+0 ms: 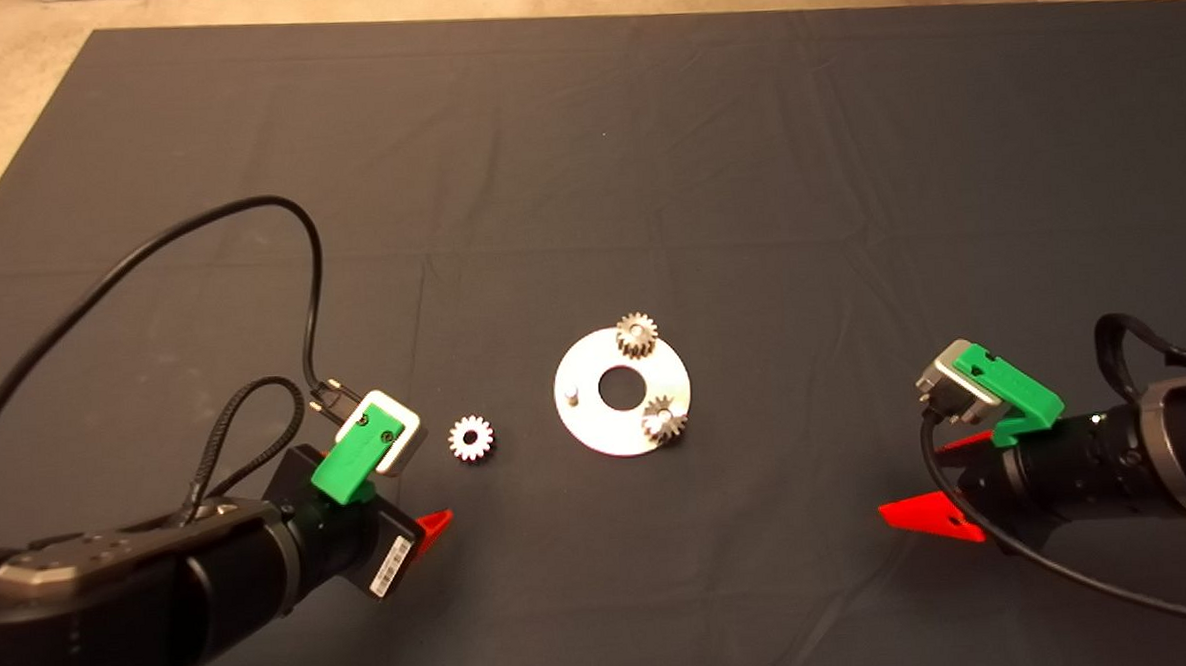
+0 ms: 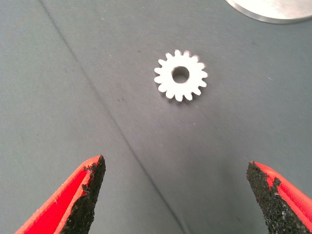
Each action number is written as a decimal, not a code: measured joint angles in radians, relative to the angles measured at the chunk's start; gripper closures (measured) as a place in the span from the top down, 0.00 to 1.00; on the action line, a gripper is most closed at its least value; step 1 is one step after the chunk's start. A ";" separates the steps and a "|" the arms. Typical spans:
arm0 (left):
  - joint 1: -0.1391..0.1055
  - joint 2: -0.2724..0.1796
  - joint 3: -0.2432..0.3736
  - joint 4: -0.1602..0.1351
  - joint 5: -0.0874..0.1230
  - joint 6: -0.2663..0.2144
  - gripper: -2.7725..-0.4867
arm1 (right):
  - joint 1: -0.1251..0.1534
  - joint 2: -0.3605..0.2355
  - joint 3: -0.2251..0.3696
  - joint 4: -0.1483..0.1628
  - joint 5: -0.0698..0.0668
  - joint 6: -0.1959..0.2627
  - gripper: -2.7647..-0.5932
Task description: Install three planetary gears onto the carrier pins
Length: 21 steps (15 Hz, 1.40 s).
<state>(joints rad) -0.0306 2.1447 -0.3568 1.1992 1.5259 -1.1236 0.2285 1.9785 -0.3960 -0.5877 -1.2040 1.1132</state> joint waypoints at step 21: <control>0.005 0.132 -0.123 0.025 0.000 -0.016 0.69 | -0.026 -0.012 0.000 0.000 -0.001 -0.005 0.67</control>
<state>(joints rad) -0.0253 2.2771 -0.4796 1.2238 1.5258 -1.1400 0.2023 1.9666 -0.3957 -0.5872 -1.2051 1.1079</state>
